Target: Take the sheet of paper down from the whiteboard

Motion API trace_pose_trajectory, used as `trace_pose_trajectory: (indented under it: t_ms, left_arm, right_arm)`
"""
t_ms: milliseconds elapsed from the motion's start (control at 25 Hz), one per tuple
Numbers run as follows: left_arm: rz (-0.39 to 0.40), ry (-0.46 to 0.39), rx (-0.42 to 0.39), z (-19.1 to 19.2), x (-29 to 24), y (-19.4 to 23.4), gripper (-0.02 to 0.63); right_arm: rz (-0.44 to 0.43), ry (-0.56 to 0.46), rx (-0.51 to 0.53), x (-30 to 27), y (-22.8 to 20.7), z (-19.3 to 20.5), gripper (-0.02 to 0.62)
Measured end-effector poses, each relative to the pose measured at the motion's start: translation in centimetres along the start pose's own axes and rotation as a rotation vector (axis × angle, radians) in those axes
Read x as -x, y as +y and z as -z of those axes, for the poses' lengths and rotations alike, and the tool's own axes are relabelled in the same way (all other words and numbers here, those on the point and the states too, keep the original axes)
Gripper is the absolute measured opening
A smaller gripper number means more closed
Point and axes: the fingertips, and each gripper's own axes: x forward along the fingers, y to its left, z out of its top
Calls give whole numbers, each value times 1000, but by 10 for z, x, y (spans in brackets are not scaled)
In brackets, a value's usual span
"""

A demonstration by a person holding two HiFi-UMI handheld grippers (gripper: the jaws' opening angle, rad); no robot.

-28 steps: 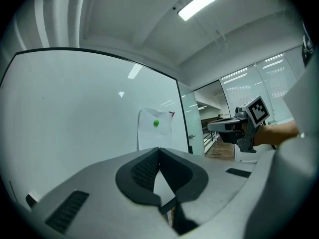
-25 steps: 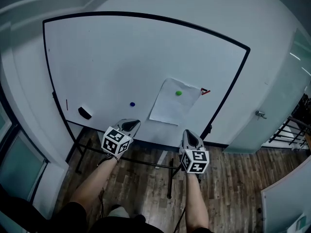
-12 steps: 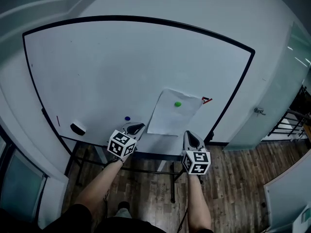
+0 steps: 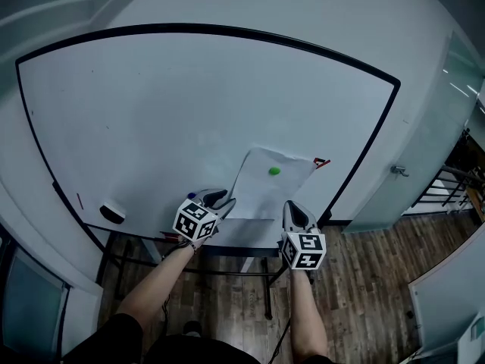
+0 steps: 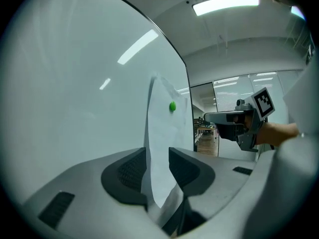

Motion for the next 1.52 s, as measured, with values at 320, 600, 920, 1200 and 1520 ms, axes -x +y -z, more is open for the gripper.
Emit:
trace_pose_trajectory:
  t_ms: [320, 600, 920, 1200, 1520]
  left_arm:
    - [39, 32, 7, 6, -27, 4, 121]
    - [64, 62, -15, 8, -43, -2, 85]
    - [38, 65, -13, 4, -36, 7, 21]
    - [39, 30, -2, -5, -22, 8, 21]
    - [38, 29, -4, -10, -15, 9, 21]
  right_arm:
    - [33, -3, 3, -6, -12, 0, 23]
    - [39, 7, 2, -7, -19, 1, 24]
    - [30, -1, 2, -11, -18, -3, 23]
    - [6, 0, 6, -22, -8, -4, 24]
    - [14, -33, 39, -34, -3, -19, 25]
